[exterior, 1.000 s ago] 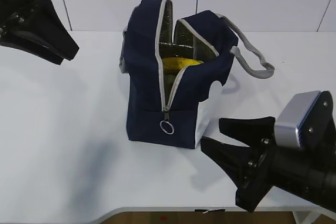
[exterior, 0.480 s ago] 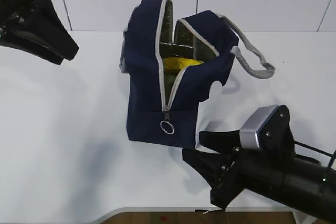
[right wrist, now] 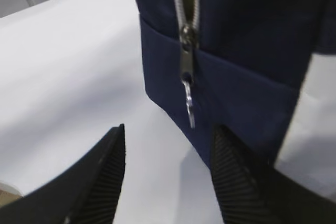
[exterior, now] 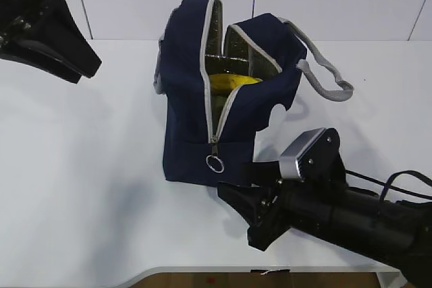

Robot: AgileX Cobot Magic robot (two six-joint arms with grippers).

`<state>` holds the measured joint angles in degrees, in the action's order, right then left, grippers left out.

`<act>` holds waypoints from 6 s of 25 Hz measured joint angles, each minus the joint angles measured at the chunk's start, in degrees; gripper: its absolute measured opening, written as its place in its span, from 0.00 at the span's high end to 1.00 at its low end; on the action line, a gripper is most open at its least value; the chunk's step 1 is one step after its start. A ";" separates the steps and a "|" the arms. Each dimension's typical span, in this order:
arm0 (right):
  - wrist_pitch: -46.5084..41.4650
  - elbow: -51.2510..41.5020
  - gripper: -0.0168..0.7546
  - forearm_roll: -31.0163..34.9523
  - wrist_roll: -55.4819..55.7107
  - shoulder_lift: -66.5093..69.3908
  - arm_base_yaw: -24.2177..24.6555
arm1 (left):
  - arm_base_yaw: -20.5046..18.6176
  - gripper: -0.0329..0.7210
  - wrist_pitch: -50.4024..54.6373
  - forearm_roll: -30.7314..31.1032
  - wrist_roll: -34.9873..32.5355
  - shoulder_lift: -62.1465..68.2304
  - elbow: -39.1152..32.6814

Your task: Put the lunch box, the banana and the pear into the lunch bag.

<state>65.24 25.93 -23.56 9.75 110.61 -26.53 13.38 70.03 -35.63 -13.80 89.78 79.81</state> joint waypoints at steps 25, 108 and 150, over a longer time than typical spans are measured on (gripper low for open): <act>-5.17 9.66 0.44 -3.84 3.31 4.51 0.00 | 0.00 0.64 0.00 0.09 0.00 0.00 0.00; -6.60 9.90 0.96 -1.56 4.78 4.51 0.00 | 0.00 0.64 0.00 -3.55 0.65 0.00 0.00; -37.36 14.54 0.97 -22.40 26.91 -26.12 0.00 | 0.00 0.64 0.00 -2.20 0.69 0.00 0.00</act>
<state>27.88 40.47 -45.96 36.65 84.50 -26.53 13.38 70.03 -37.83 -13.11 89.78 79.81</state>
